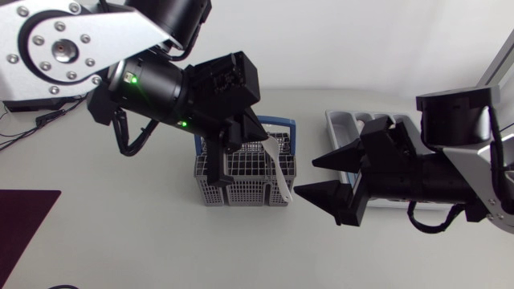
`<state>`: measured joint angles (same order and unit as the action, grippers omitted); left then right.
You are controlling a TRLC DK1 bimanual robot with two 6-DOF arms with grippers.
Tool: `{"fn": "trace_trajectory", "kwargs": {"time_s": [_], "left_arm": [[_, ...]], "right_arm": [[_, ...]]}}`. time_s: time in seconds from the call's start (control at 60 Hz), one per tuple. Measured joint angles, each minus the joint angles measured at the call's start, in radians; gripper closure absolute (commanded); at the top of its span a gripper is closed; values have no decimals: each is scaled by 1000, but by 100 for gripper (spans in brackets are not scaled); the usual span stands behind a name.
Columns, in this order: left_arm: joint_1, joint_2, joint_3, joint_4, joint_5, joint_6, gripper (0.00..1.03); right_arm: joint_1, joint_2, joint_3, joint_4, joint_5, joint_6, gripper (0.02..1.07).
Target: Unload the cutlery basket into the drawer organizer.
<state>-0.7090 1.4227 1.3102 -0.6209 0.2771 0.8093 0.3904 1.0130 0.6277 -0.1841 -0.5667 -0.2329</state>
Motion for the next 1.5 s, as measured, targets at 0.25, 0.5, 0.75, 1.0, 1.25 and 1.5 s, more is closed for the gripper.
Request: {"fn": "trace_trajectory", "kwargs": {"time_s": [0.25,0.5,0.75,1.0,1.25,1.5], "left_arm": [[0,41,8,-11,26,-51,87],[0,45,8,-11,33,-69,87],[1,45,8,-10,37,-76,87],[1,45,8,-10,48,-76,87],[1,45,8,-10,52,-77,87],[1,45,8,-11,60,-77,87]], "right_arm": [[22,79,58,-19,-51,4,16],[34,133,100,-22,-74,28,38],[36,167,119,-21,-92,53,56],[56,171,120,-21,-92,66,68],[67,172,120,-14,-91,73,96],[67,175,120,-14,-83,76,101]]}}
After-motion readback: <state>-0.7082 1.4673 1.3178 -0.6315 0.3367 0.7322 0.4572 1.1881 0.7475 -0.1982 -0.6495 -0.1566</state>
